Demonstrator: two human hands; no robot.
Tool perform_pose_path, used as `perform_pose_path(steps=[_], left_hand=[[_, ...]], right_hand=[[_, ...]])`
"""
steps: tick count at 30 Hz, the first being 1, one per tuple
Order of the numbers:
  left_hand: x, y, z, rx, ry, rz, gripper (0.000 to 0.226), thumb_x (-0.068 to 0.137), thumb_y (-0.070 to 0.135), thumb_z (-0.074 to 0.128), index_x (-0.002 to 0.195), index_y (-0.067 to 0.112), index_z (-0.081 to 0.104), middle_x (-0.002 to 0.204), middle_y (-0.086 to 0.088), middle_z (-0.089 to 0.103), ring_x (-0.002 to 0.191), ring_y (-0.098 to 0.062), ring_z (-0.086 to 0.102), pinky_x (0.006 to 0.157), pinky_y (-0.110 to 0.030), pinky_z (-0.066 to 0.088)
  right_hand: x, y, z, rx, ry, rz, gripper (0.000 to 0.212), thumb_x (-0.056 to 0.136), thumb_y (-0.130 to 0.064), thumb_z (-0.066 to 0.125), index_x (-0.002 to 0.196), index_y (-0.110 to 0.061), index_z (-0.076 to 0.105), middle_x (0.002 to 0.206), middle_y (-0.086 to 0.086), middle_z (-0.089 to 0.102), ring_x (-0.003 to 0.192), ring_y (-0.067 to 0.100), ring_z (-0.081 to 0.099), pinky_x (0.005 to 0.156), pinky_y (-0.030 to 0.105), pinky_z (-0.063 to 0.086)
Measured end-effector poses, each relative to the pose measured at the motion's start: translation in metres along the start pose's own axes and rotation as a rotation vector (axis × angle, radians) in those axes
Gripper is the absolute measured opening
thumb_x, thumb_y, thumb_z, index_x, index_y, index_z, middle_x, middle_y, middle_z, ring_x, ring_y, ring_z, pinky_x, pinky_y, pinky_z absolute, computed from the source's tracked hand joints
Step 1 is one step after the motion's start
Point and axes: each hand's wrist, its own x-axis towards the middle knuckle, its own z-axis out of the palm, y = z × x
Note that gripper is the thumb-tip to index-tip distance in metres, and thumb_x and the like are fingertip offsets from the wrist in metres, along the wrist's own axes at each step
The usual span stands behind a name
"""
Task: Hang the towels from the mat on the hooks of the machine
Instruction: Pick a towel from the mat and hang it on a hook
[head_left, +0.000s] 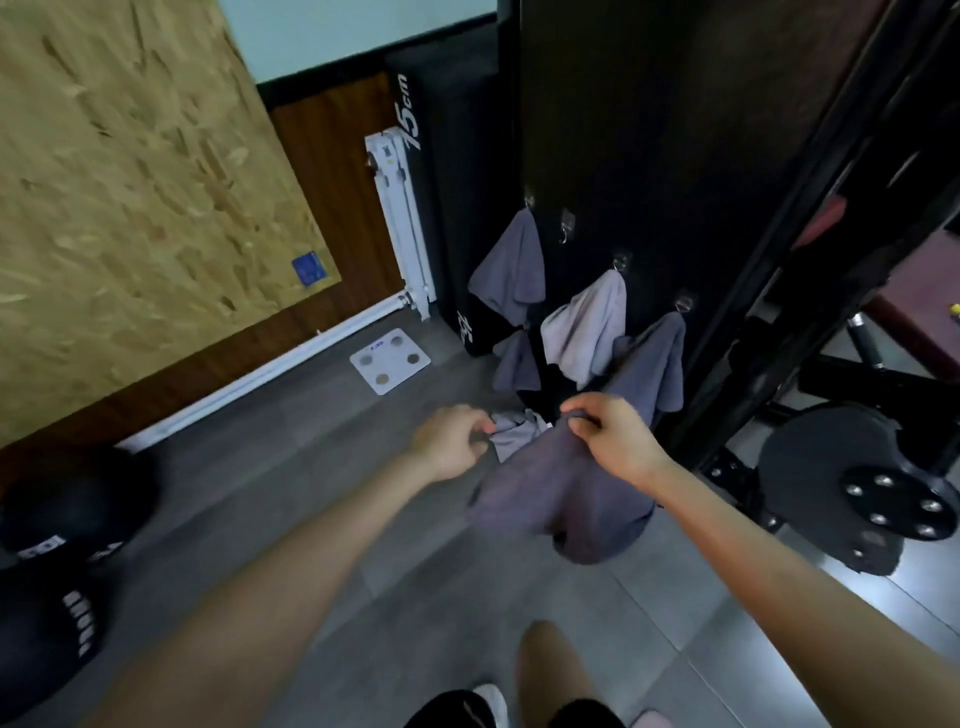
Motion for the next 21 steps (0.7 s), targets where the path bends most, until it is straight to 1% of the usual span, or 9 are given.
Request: perform_pose_path(steps=[2,4,7,10,12,15,16,18,21], left_hand=[[0.036,0.016,-0.023,-0.182,0.067,0.117,0.034,0.086,0.002,0.056,0.118,0.014,0.061,0.124,-0.002,0.059,0.116,-0.017,0.051,0.085,-0.014,0.032],[0.074,0.032,-0.044,-0.31,0.029,0.207,0.046,0.085,-0.004,0.054,0.126,0.016,0.056,0.131,0.001,0.055,0.12,-0.009,0.045,0.088,-0.009,0.027],[0.13,0.041,-0.065,-0.364,-0.088,0.273,0.063,0.079,-0.01,0.052,0.133,0.021,0.049,0.138,0.002,0.047,0.127,-0.007,0.037,0.1,-0.016,0.027],[0.174,0.045,-0.08,-0.395,-0.195,0.259,0.071,0.072,-0.011,0.055,0.136,0.019,0.046,0.137,0.001,0.049,0.127,-0.008,0.04,0.104,-0.021,0.032],[0.2,0.042,-0.088,-0.413,-0.253,0.211,0.065,0.069,0.002,0.061,0.131,0.017,0.049,0.13,-0.001,0.054,0.121,-0.01,0.046,0.102,-0.026,0.035],[0.237,0.032,-0.105,-0.401,-0.257,0.201,0.047,0.066,0.028,0.064,0.112,0.022,0.058,0.112,0.004,0.06,0.109,-0.011,0.054,0.095,-0.028,0.04],[0.249,0.028,-0.113,-0.387,-0.251,0.225,0.038,0.07,0.03,0.068,0.106,0.024,0.059,0.107,0.006,0.062,0.104,-0.01,0.055,0.092,-0.027,0.041],[0.272,0.021,-0.13,-0.377,-0.26,0.265,0.019,0.08,0.025,0.07,0.097,0.021,0.061,0.093,0.008,0.062,0.091,-0.008,0.055,0.082,-0.023,0.04],[0.304,0.01,-0.15,-0.471,-0.308,0.29,0.006,0.085,0.018,0.067,0.086,0.019,0.061,0.08,0.008,0.057,0.079,-0.005,0.051,0.075,-0.021,0.038]], right_hand=[[0.035,-0.004,-0.006,-0.007,-0.051,-0.01,0.027,0.092,0.0,0.048,0.116,-0.002,0.061,0.114,0.009,0.064,0.109,0.017,0.056,0.081,0.006,0.031],[0.069,-0.006,-0.016,-0.012,-0.087,-0.037,0.028,0.092,0.002,0.048,0.115,-0.002,0.062,0.113,0.008,0.063,0.106,0.014,0.055,0.079,0.003,0.031],[0.116,-0.01,-0.034,0.008,-0.159,-0.066,0.025,0.091,0.001,0.052,0.112,-0.006,0.064,0.107,0.006,0.065,0.098,0.01,0.056,0.074,-0.002,0.035],[0.157,-0.017,-0.053,0.087,-0.238,-0.046,0.025,0.09,0.004,0.052,0.112,-0.004,0.061,0.101,0.002,0.062,0.091,0.003,0.055,0.073,-0.002,0.036],[0.183,-0.02,-0.062,0.151,-0.261,-0.041,0.025,0.089,0.006,0.052,0.113,-0.001,0.056,0.099,0.005,0.06,0.086,0.001,0.054,0.072,0.0,0.039],[0.218,-0.026,-0.074,0.241,-0.238,-0.024,0.024,0.088,0.004,0.056,0.111,0.001,0.049,0.089,0.007,0.06,0.081,0.01,0.055,0.068,0.009,0.043],[0.23,-0.028,-0.077,0.281,-0.231,-0.006,0.023,0.088,0.003,0.057,0.109,0.0,0.049,0.085,0.005,0.06,0.078,0.01,0.055,0.067,0.011,0.043],[0.254,-0.031,-0.082,0.359,-0.22,0.04,0.023,0.087,-0.001,0.061,0.108,-0.005,0.05,0.083,0.005,0.061,0.078,0.011,0.058,0.069,0.017,0.046],[0.29,-0.033,-0.086,0.351,-0.196,0.035,0.023,0.085,-0.005,0.065,0.107,-0.007,0.057,0.084,0.001,0.062,0.078,0.006,0.059,0.072,0.017,0.047]])
